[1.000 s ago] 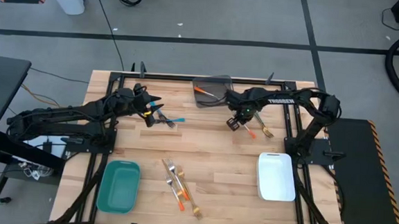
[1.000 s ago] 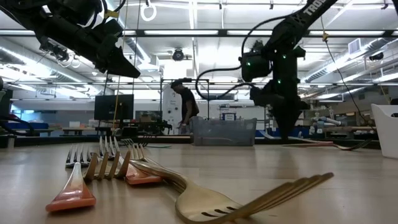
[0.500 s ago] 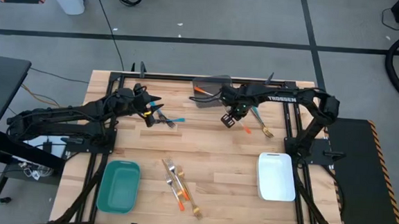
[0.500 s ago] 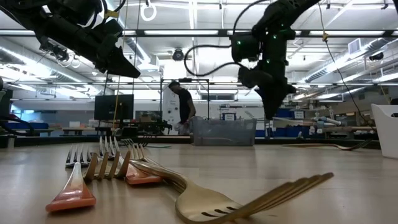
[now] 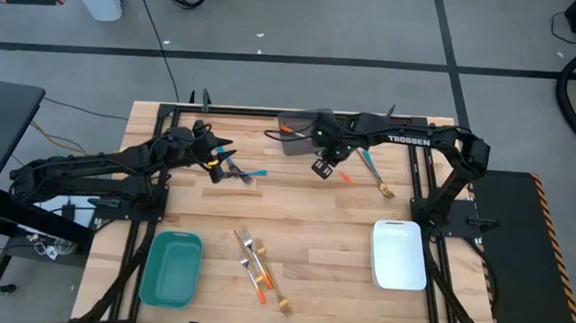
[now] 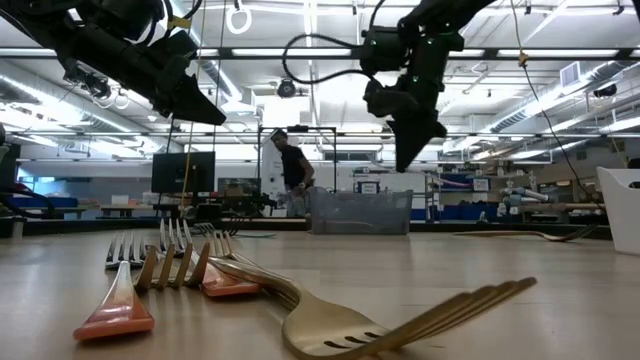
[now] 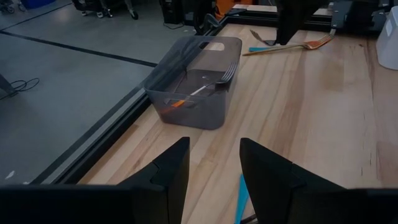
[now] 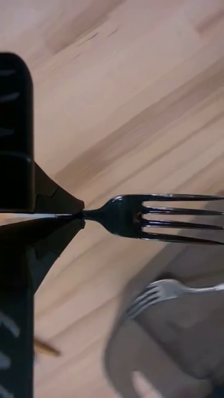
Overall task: Sort silverware by color (type)
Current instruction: Put the orange fork into the black bin
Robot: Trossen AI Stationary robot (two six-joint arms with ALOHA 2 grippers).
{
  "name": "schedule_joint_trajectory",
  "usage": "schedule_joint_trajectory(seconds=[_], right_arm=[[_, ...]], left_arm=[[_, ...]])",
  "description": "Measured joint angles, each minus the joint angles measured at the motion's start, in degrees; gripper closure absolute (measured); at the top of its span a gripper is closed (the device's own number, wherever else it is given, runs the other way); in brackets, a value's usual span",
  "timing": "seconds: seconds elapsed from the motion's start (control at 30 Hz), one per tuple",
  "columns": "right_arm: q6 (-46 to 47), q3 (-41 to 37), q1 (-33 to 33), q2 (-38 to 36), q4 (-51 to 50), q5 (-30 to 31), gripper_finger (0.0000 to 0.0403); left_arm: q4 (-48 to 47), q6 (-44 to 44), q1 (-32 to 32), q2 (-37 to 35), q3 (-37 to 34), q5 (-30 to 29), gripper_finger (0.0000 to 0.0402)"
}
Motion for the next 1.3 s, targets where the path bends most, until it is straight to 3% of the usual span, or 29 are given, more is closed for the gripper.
schedule_joint_trajectory(seconds=[0.73, 1.3], right_arm=[[-18.44, 0.01, -0.39, 0.0, 24.4, 2.36, 0.0391], [-33.27, 0.01, -2.23, 0.92, 34.33, 7.1, 0.0391]], left_arm=[[-0.02, -0.04, 0.0, 0.0, 0.0, 0.0, 0.0251], [-0.04, -0.07, -0.02, 0.0, 0.0, 0.0, 0.0251]])
